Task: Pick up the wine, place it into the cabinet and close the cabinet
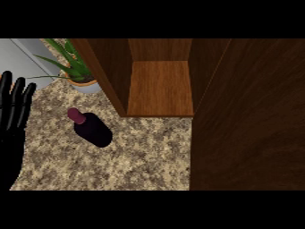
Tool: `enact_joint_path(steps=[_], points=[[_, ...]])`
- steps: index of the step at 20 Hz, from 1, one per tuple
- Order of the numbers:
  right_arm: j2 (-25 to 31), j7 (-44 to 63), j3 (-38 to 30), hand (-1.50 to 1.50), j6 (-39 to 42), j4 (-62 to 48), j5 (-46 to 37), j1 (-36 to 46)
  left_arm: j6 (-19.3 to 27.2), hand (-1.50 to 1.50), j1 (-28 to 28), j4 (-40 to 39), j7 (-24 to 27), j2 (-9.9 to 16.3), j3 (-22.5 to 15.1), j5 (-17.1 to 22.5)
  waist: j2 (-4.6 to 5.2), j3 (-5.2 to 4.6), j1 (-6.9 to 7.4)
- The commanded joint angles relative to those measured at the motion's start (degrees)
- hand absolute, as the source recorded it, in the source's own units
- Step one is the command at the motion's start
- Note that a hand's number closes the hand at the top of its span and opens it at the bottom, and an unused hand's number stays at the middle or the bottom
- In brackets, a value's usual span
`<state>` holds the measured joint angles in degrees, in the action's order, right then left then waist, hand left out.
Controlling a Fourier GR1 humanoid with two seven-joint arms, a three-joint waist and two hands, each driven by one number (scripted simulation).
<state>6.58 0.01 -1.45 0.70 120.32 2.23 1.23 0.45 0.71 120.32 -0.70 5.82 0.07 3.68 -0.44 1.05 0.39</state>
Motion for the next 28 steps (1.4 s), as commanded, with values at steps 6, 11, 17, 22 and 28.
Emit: enact_joint_path(steps=[6, 11, 17, 22, 28], points=[[-1.1, -2.6, 2.7, -1.5, 3.2, 8.9, 1.0, -13.1, 3.3, -1.5, -13.0, -9.4, -1.4, -3.0, -9.1, -12.1, 0.4, -0.99, -2.06], [1.7, 6.5, 9.6, -1.5, 13.0, 10.5, 15.1, -11.3, 15.7, -1.5, -9.8, 1.8, -14.6, -5.7, -12.0, -1.3, 0.1, -0.96, -0.87], [1.6, 14.1, 11.6, -1.5, 9.9, 17.1, 15.3, -10.6, 25.4, -1.5, -11.5, 12.4, -28.6, -5.8, -23.2, -13.7, 0.21, -1.02, -0.25], [2.0, 13.2, 9.1, -1.5, 11.2, 16.6, 16.8, -11.8, 27.8, -1.5, -13.5, 20.6, -41.4, -5.8, -29.2, -24.3, 0.25, -1.0, -0.27], [1.3, 20.2, 11.3, -1.5, 7.1, 22.2, 17.3, -9.6, 32.8, -1.5, -24.3, 21.4, -54.2, -5.8, -31.7, -31.4, -0.06, -0.95, -0.07]])
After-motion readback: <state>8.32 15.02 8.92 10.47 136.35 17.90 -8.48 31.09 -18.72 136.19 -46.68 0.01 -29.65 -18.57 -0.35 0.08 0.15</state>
